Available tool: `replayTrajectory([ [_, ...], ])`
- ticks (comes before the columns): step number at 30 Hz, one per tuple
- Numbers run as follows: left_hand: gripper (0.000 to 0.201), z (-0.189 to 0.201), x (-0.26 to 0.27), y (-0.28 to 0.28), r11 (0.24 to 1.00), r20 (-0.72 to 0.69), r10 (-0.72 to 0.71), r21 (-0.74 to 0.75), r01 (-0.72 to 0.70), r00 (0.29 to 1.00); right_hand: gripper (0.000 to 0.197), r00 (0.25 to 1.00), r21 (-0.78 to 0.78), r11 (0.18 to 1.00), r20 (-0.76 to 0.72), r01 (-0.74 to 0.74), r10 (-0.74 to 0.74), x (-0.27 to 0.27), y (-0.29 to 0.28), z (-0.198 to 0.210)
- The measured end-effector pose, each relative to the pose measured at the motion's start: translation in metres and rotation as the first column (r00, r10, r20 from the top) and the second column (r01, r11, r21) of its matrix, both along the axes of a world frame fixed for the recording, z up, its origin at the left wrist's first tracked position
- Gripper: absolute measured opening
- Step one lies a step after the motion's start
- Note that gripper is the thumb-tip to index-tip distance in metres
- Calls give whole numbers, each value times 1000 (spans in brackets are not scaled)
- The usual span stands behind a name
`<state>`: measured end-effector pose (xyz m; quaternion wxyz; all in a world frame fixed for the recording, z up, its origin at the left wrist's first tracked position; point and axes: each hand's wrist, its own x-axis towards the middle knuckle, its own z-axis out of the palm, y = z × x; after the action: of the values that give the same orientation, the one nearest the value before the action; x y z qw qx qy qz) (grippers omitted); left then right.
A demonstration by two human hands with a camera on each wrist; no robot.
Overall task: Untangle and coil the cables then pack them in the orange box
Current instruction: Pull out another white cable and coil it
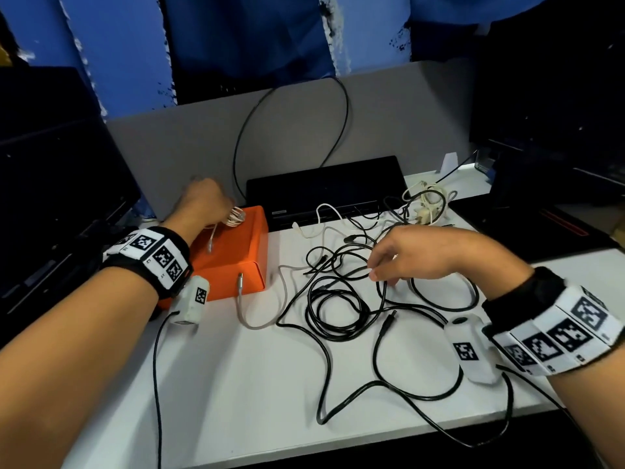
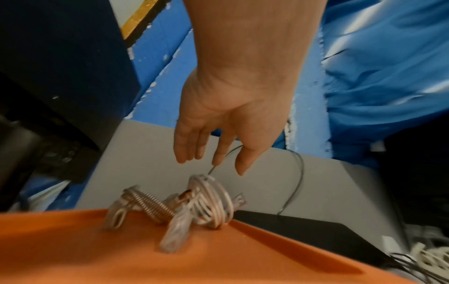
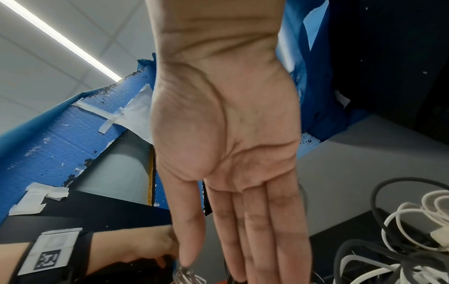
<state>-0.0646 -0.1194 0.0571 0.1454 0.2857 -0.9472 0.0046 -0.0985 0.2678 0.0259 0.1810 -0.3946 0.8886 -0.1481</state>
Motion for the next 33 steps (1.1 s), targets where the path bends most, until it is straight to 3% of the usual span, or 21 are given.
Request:
replayTrajectory([
  [2, 43, 5, 6, 21, 989, -48, -89, -126, 82, 995, 20, 1000, -27, 999, -24, 19, -19, -5, -1, -3],
  [5, 21, 4, 18, 77, 895, -100, -445, -85, 438, 890, 27, 994, -58, 994, -55, 93, -97, -16, 0, -7],
  [7, 20, -4, 22, 115, 812, 117, -583, 90, 576, 804, 37, 979, -78, 981, -96, 175, -182, -25, 6, -6],
  [9, 38, -22, 14, 138, 806, 374, -589, 202, 556, 717, 47, 951, -121, 957, -134, 264, -280, -34, 14, -4],
  [11, 62, -44, -2, 149, 830, 468, -556, 277, 483, 687, 52, 922, -174, 929, -159, 326, -354, -44, 23, -4],
  [14, 69, -62, -25, 154, 864, 499, -502, 317, 391, 707, 57, 914, -165, 921, -149, 353, -377, -50, 31, -3],
  [17, 48, -60, -41, 153, 887, 454, -451, 320, 332, 768, 64, 943, -118, 949, -135, 291, -306, -50, 33, 0],
  [20, 27, -57, -51, 142, 928, 383, -373, 174, 331, 845, 50, 973, -88, 978, -116, 190, -199, -44, 35, 6],
  [21, 26, -55, -54, 139, 927, 345, -366, 218, 305, 864, 47, 979, -84, 983, -104, 165, -173, -41, 36, 9],
  [24, 23, -41, -63, 132, 863, 159, -344, 442, 245, 925, 42, 985, -93, 984, -76, 149, -156, -37, 39, 13],
  [27, 27, -30, -75, 125, 829, -72, -277, 487, 276, 958, 42, 986, -122, 981, -47, 153, -160, -36, 39, 15],
  [30, 27, -42, -80, 127, 759, -66, -352, 563, 326, 934, 43, 989, -115, 984, -36, 139, -143, -34, 37, 15],
  [33, 28, -59, -90, 128, 738, -2, -375, 605, 300, 927, 41, 992, -103, 988, -18, 118, -121, -32, 34, 12],
])
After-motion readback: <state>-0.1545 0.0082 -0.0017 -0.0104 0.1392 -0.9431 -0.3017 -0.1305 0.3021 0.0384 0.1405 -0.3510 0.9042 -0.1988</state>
